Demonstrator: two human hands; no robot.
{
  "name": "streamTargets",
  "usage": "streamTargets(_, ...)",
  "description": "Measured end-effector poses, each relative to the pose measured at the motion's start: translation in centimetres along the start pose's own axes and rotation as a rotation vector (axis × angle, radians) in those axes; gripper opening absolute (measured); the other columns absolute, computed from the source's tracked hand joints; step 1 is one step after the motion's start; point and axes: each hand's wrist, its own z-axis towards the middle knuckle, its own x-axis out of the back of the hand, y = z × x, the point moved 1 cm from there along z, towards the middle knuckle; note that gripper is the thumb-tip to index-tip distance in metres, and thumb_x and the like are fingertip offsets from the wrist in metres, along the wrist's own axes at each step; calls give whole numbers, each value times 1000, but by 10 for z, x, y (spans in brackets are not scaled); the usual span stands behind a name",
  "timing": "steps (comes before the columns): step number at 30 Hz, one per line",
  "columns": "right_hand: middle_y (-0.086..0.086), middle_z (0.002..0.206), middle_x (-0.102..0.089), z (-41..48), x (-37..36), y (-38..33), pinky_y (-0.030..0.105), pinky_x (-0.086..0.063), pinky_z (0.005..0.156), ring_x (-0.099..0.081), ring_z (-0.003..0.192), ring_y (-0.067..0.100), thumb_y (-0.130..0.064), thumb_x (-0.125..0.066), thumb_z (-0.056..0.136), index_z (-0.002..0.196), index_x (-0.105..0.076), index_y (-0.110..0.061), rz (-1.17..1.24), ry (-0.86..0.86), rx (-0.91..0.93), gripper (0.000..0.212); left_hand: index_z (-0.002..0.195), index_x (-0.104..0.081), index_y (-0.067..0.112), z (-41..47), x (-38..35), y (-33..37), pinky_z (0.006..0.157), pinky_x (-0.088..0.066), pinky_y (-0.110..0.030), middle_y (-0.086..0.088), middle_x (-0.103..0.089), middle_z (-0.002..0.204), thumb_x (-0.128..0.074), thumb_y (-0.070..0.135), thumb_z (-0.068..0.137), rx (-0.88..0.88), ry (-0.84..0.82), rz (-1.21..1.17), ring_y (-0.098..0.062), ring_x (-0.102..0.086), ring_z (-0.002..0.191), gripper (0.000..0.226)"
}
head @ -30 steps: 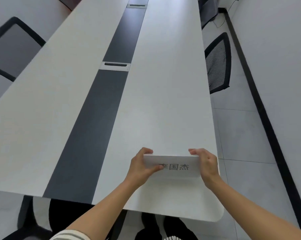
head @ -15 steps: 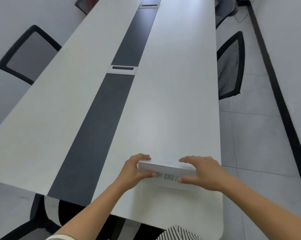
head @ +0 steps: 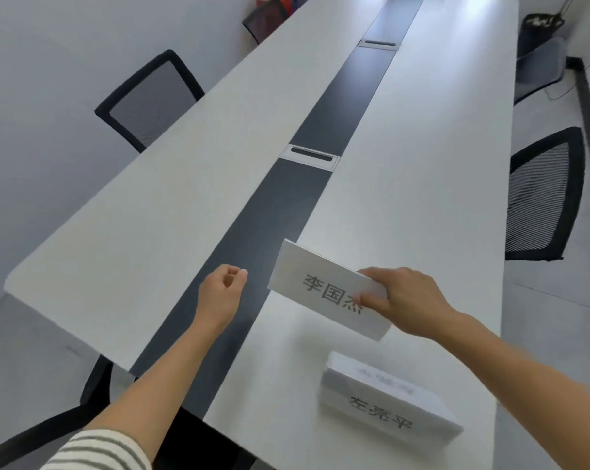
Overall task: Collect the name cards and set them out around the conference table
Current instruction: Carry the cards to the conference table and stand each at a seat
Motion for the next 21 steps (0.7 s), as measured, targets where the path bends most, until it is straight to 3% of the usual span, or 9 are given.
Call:
streamTargets(2,-6,102,-71,36,-9,-12,35,-50,78,-61,92,21,-51,-52,88,117,-60,-42,-24,-8,-29,31,104,-63,12,26,1,-32,80,-49,-32,-4,-66,104,-51,33,94,9,-12,156,-22,-62,98,26)
streamTargets(5,-3,102,-71,94,-28,-33,34,-48,76,-61,94,24,-48,-51,89,114,-61,-37,-75,-25,-61,29,122,-56,11,66,1,-79,96,-48,-40,-10,-57,128,-48,36,95,-18,-12,389,-26,-54,116,37)
streamTargets(9,1,104,-69,175,-56,-60,32,-41,70,-60,92,26,-42,-51,91,117,-60,-34,-120,-37,-97,29,147,-32,14,106,-11,-133,119,-19,-45,-17,-22,158,-34,48,97,-36,-88,704,-32,-17,147,60)
streamTargets(11,2,104,-69,211,-69,-70,32,-40,68,-55,85,25,-39,-50,92,117,-60,-32,-134,-33,-113,28,152,-20,17,109,-20,-157,121,-10,-47,-17,-12,161,-23,54,97,-73,-113,824,-32,-7,149,67)
streamTargets(13,3,104,-69,242,-80,-77,32,-40,68,-53,83,25,-37,-50,93,119,-59,-31,-138,-27,-138,28,152,-19,16,107,-25,-173,119,-9,-49,-18,-16,160,-18,56,95,-115,-94,856,-33,-10,149,70)
streamTargets(18,5,106,-68,299,-96,-84,33,-40,69,-57,89,28,-35,-50,94,121,-57,-26,-156,-16,-180,29,152,-21,15,111,-28,-179,118,-13,-52,-19,-18,159,-22,56,94,-127,-72,839,-33,-10,149,70)
streamTargets(21,6,119,-65,313,-99,-81,37,-46,77,-59,102,30,-38,-52,93,130,-51,-28,-155,-25,-193,38,151,-22,15,111,-27,-179,116,-16,-53,-19,-18,159,-17,55,95,-119,-91,829,-34,-11,149,69)
